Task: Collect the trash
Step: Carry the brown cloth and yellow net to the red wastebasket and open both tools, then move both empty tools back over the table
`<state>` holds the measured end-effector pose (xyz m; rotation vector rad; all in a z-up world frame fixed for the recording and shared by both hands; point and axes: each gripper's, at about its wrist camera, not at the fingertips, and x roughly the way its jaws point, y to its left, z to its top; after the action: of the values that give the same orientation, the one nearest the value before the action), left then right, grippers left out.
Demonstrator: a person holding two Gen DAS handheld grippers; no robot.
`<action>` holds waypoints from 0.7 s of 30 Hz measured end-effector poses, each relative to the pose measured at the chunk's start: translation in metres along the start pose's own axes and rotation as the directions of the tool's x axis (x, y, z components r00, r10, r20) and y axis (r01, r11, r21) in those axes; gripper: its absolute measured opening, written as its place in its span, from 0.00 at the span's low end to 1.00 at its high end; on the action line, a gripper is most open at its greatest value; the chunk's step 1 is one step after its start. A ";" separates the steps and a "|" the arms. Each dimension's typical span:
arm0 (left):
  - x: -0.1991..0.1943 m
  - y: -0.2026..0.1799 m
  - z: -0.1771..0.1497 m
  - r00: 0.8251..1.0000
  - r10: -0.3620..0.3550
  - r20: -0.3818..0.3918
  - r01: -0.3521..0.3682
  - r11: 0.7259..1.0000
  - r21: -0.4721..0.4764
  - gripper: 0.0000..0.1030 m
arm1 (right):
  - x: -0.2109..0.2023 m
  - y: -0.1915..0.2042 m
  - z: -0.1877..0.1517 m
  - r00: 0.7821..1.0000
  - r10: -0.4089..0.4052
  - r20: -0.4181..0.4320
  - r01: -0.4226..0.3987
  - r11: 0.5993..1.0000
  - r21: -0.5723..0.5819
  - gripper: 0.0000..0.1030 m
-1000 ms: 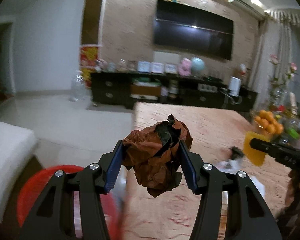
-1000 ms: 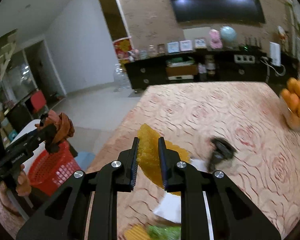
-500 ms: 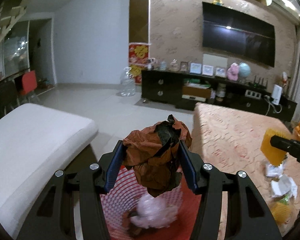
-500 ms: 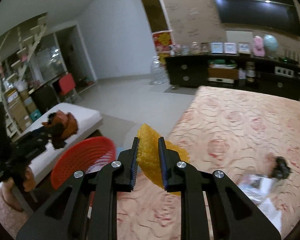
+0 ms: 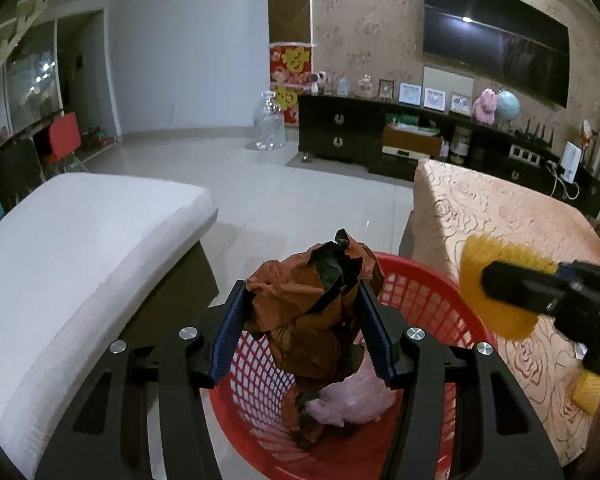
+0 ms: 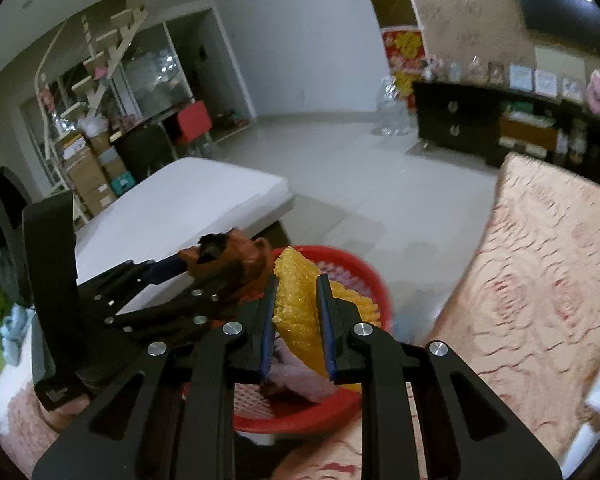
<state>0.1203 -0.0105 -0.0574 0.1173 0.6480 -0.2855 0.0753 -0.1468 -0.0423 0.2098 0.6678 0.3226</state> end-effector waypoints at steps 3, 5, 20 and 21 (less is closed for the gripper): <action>0.006 0.003 -0.002 1.000 0.004 -0.028 -0.004 1.000 -0.002 0.52 | 0.011 0.002 -0.002 0.999 0.027 -0.039 -0.026 0.999 0.020 0.19; 0.007 0.005 -0.001 0.999 0.001 -0.032 -0.002 1.000 -0.004 0.52 | 0.014 0.005 -0.002 0.998 0.032 -0.053 -0.031 0.999 0.024 0.20; 0.001 0.014 0.002 1.000 0.000 -0.016 -0.001 0.998 -0.068 0.75 | -0.006 -0.009 0.002 0.999 0.035 -0.025 -0.033 0.994 0.106 0.47; -0.002 0.015 0.003 1.000 -0.001 -0.008 0.001 0.997 -0.071 0.75 | -0.009 -0.011 0.002 1.000 0.024 -0.019 -0.022 0.994 0.103 0.47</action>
<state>0.1252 0.0037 -0.0540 0.0501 0.6657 -0.2628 0.0721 -0.1603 -0.0389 0.3127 0.7032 0.3132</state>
